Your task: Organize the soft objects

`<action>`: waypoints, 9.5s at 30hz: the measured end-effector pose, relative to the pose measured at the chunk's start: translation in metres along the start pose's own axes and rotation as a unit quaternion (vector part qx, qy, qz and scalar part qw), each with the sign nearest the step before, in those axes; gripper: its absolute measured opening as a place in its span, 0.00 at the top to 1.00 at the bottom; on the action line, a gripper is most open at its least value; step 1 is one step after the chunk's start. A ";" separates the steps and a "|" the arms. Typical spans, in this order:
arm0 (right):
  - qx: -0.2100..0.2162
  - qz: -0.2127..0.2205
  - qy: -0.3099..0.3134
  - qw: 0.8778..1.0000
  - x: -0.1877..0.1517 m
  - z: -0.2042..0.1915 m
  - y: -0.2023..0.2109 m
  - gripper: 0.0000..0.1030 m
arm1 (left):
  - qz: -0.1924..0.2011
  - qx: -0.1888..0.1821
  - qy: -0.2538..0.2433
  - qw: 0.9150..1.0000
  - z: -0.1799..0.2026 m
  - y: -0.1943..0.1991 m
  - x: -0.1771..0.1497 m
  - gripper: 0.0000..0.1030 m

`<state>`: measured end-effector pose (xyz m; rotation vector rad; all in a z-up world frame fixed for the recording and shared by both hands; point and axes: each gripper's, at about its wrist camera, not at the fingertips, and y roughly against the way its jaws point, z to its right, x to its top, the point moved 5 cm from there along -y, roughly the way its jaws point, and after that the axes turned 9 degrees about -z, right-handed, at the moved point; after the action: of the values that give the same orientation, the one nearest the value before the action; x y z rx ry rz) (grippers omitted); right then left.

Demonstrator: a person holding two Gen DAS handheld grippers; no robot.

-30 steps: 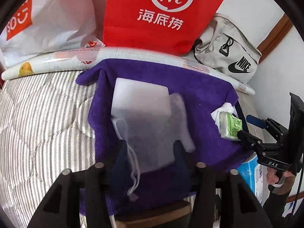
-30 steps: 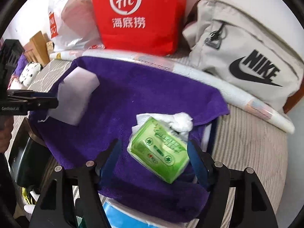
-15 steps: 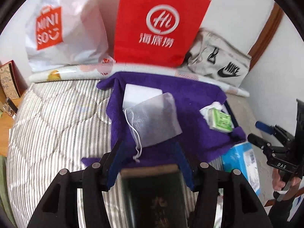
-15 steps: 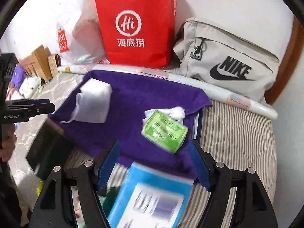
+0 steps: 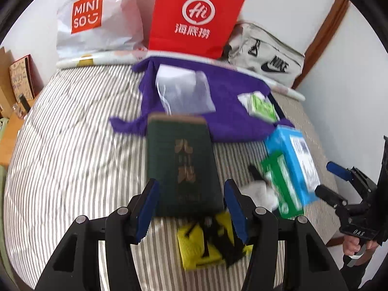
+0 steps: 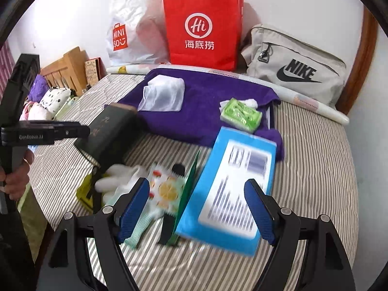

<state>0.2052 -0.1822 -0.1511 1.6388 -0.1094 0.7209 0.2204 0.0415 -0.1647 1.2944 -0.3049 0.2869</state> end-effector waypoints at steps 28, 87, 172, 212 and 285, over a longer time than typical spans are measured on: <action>0.025 0.003 -0.022 0.999 -0.091 -0.003 0.001 0.30 | -0.041 -0.022 0.025 0.999 0.034 -0.044 -0.072 0.67; 0.040 0.005 -0.031 0.999 -0.117 -0.010 0.002 0.58 | 0.004 -0.072 0.022 0.997 0.007 -0.013 -0.096 0.81; 0.067 0.049 -0.033 0.996 0.097 0.050 -0.027 0.97 | 0.032 -0.024 0.022 0.999 -0.013 0.005 0.086 0.80; 0.035 -0.054 -0.009 0.998 0.137 0.050 -0.125 0.45 | -0.061 0.006 0.023 0.998 -0.026 -0.094 0.146 0.54; 0.127 0.029 0.011 0.991 -0.031 -0.086 -0.053 0.90 | -0.028 -0.005 0.015 0.999 -0.014 -0.034 -0.082 0.53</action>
<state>0.1708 -0.1016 -0.2105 1.8755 -0.0504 0.8230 0.1584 0.0431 -0.2294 1.2858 -0.2432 0.2572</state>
